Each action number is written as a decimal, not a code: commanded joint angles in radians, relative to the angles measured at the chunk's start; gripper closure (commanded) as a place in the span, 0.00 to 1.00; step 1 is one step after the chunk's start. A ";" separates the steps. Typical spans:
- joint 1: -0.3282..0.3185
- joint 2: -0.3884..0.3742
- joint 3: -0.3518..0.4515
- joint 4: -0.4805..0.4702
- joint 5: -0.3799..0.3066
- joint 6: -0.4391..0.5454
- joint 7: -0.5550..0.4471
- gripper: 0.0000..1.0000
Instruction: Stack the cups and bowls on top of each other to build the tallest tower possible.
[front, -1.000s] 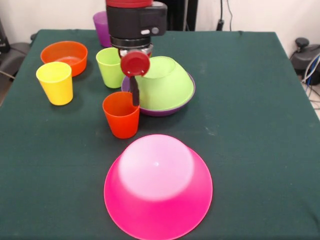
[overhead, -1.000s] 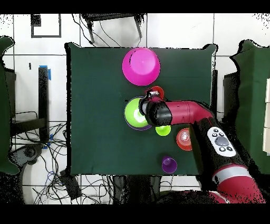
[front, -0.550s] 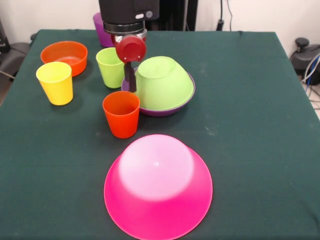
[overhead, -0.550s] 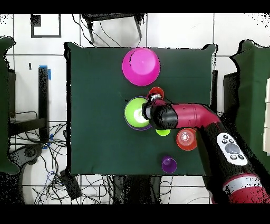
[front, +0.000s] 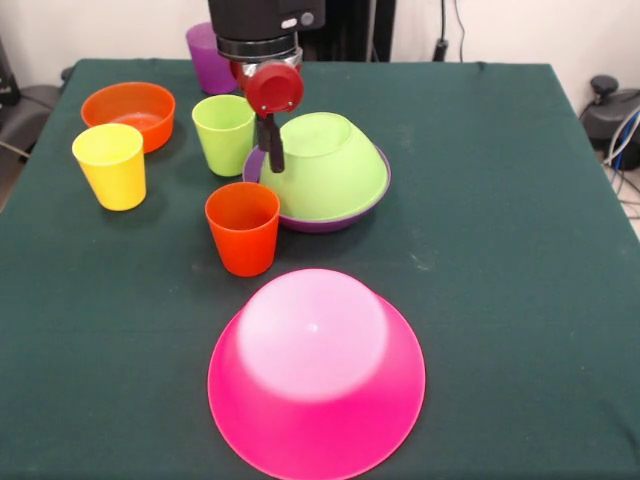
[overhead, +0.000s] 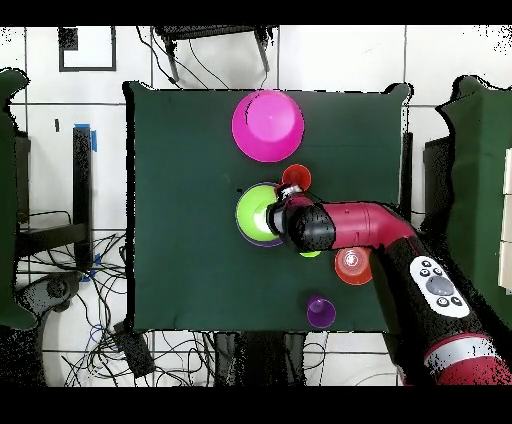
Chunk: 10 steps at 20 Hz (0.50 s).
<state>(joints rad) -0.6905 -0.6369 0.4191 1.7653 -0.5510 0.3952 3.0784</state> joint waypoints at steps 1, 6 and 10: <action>-0.031 0.067 0.030 0.032 -0.124 0.041 -0.290 0.00; -0.104 0.109 0.104 -0.018 -0.250 0.070 -0.507 0.00; -0.107 0.103 0.112 -0.024 -0.305 0.061 -0.526 0.00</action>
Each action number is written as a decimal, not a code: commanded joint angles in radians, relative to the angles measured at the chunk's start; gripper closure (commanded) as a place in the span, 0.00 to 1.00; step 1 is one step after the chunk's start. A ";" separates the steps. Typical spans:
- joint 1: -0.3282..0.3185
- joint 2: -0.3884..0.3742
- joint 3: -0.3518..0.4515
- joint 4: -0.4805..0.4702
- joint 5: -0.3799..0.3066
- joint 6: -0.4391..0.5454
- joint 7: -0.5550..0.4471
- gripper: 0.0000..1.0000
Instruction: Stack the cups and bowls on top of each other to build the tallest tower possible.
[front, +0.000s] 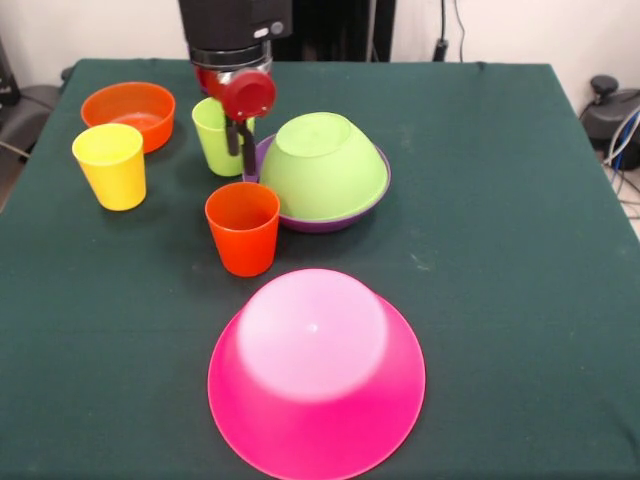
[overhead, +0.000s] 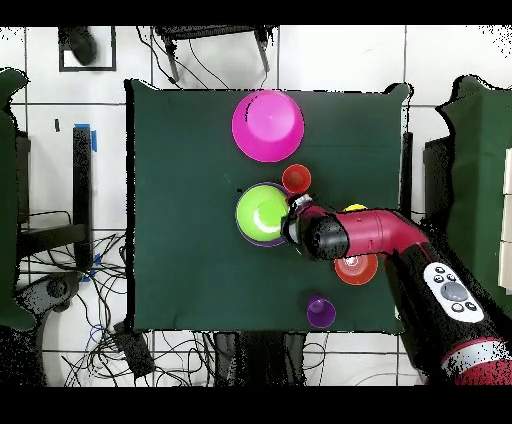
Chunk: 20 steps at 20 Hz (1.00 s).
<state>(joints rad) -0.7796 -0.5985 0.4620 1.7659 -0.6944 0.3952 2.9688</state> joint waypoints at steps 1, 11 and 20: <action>-0.017 0.057 0.069 -0.024 -0.163 0.062 -0.417 0.00; -0.105 0.115 0.230 -0.037 -0.195 0.013 -0.681 0.00; -0.184 0.179 0.345 -0.028 -0.208 -0.014 -0.826 0.00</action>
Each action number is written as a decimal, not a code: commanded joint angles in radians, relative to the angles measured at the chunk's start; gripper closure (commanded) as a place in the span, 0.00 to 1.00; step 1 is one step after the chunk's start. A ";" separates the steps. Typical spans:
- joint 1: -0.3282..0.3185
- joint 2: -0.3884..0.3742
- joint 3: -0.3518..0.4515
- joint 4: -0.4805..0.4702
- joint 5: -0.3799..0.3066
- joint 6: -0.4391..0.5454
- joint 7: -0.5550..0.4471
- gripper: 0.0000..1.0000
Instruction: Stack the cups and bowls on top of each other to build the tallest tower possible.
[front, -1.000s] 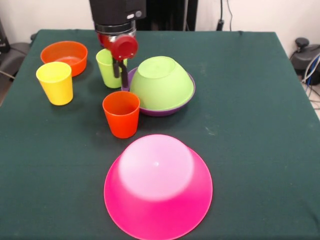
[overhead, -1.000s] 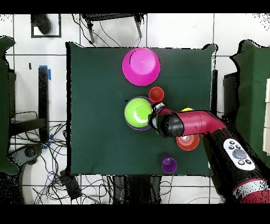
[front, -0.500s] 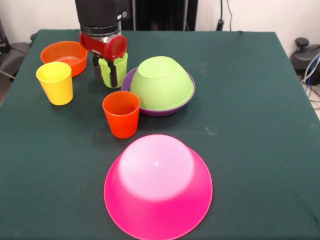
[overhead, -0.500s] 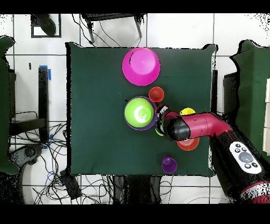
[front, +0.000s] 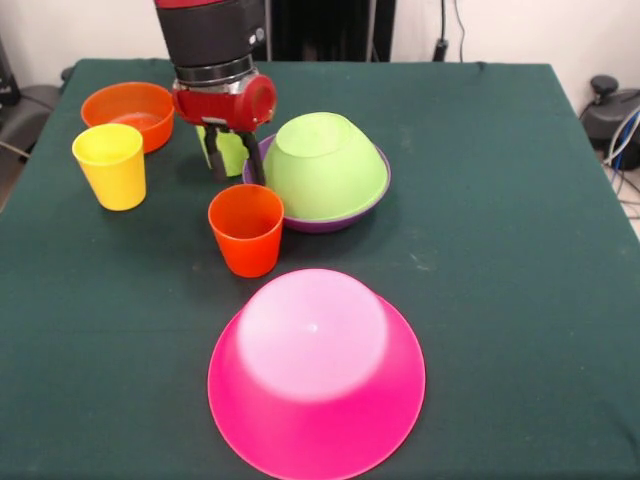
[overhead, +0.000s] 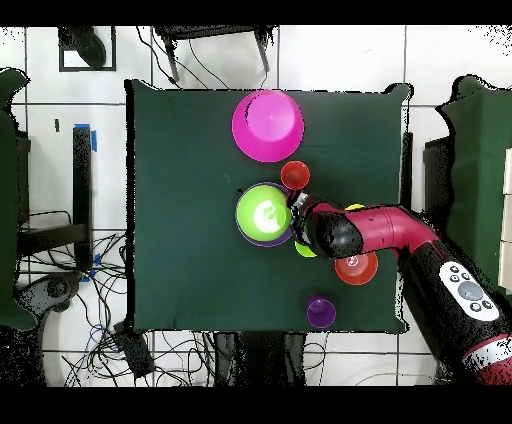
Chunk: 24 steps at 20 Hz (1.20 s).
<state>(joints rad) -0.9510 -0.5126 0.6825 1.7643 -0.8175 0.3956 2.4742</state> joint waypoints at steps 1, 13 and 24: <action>-0.016 0.103 0.128 -0.030 -0.085 -0.012 -0.343 0.00; 0.026 0.130 0.067 -0.093 -0.092 0.071 -0.409 0.00; 0.010 0.093 0.034 -0.053 -0.117 0.045 -0.393 0.00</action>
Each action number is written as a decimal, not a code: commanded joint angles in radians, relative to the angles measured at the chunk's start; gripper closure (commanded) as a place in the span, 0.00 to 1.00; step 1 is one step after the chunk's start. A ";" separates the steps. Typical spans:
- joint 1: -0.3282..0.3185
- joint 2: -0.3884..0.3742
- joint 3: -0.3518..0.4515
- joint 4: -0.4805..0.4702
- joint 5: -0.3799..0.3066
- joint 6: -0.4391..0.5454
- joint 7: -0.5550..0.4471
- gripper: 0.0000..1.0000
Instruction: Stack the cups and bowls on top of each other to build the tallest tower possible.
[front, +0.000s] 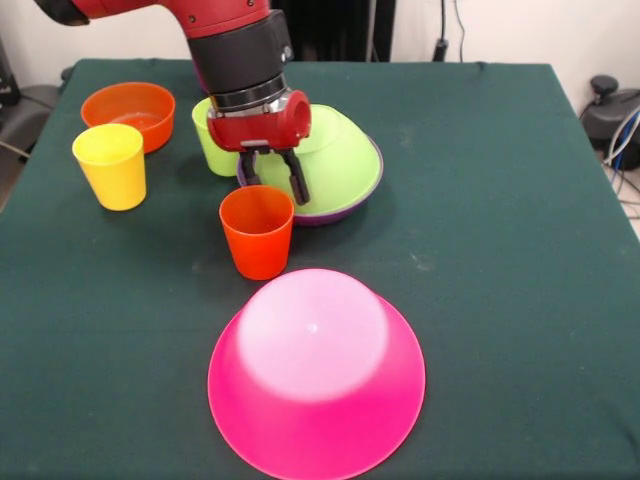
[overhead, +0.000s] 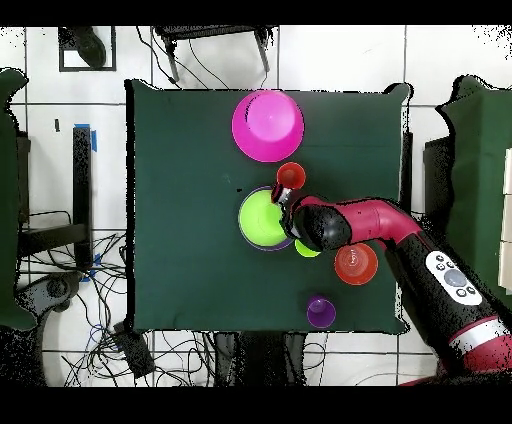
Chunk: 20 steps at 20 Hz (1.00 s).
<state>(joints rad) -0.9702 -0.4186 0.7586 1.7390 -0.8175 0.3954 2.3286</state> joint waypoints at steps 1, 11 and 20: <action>0.026 -0.004 -0.041 -0.025 -0.115 0.044 -0.246 0.00; 0.000 -0.060 0.002 0.005 -0.046 0.124 -0.285 0.00; -0.047 -0.046 0.027 0.018 -0.033 0.148 -0.342 0.00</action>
<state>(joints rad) -1.0035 -0.4728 0.7634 1.7393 -0.8175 0.3992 2.3267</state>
